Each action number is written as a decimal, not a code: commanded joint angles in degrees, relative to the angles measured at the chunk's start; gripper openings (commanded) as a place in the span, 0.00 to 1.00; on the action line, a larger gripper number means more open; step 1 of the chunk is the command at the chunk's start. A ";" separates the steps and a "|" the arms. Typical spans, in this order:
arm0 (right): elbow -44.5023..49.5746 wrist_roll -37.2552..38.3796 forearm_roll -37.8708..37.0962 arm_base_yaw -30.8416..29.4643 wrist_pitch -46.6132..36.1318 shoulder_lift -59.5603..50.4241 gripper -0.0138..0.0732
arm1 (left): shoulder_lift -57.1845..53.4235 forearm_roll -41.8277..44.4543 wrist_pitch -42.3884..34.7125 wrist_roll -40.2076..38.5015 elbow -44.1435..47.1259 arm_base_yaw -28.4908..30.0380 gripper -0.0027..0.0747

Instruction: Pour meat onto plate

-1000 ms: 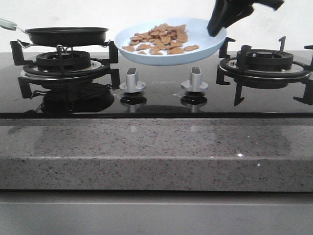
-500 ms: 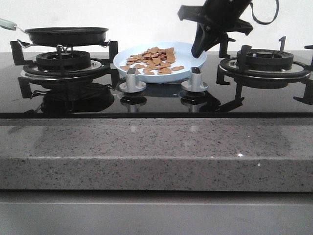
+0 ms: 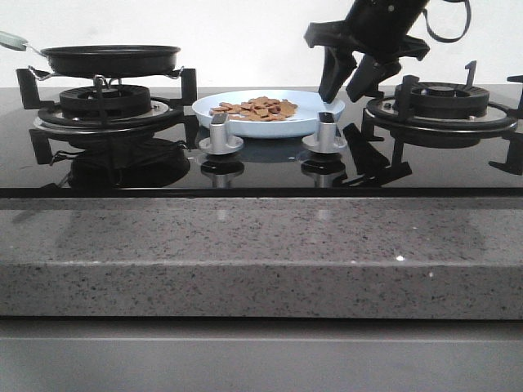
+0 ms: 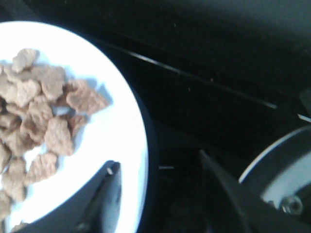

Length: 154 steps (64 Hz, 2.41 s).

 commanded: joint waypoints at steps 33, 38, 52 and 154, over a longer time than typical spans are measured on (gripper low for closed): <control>17.21 2.15 -2.60 0.48 4.89 -32.66 0.66 | -0.13 -0.59 -3.53 -0.42 -1.38 -0.51 0.60; 23.82 2.22 -4.57 0.48 3.95 -38.29 0.66 | -0.13 -0.59 -3.53 -0.42 -1.38 -0.51 0.60; 41.81 3.43 -8.31 0.48 0.97 -54.42 0.66 | -0.13 -0.59 -3.53 -0.42 -1.38 -0.51 0.60; 76.02 7.25 -9.01 0.48 2.12 -98.65 0.08 | -0.13 -0.81 -5.03 -0.42 -1.38 -0.51 0.01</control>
